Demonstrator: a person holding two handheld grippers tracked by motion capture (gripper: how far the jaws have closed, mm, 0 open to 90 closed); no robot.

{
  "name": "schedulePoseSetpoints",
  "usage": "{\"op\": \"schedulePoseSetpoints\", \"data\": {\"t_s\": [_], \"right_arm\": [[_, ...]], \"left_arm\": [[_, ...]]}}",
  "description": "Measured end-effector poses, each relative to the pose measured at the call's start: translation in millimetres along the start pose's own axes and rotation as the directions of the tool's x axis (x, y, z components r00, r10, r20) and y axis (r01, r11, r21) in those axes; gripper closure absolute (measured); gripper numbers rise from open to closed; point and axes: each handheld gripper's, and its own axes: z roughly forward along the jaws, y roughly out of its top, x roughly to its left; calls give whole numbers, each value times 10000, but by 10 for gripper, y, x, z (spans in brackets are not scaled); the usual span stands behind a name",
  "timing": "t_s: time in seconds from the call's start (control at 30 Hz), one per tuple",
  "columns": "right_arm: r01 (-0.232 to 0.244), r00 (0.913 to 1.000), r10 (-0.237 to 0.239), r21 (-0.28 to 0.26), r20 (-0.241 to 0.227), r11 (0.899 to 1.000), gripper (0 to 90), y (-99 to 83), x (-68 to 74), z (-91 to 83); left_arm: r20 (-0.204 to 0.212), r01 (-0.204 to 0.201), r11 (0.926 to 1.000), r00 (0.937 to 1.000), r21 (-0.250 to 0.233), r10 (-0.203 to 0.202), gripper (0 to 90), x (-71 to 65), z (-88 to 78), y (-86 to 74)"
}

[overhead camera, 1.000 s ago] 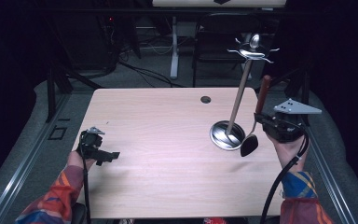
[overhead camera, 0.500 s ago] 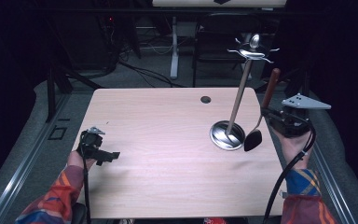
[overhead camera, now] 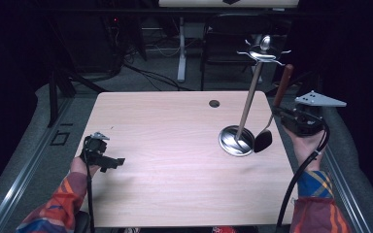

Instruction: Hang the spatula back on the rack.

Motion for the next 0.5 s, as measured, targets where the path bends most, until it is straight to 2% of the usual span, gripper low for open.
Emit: {"op": "schedulePoseSetpoints", "data": {"t_s": [0.2,0.5], "right_arm": [[-11,10000,11,-205,-37,9998,846,33,-30,6],[-32,9999,30,-196,-121,9998,845,90,-35,56]], "left_arm": [[31,15,10000,10000,18,-15,23,-3,7,2],[23,3,10000,10000,35,-3,23,2,9,1]]}}
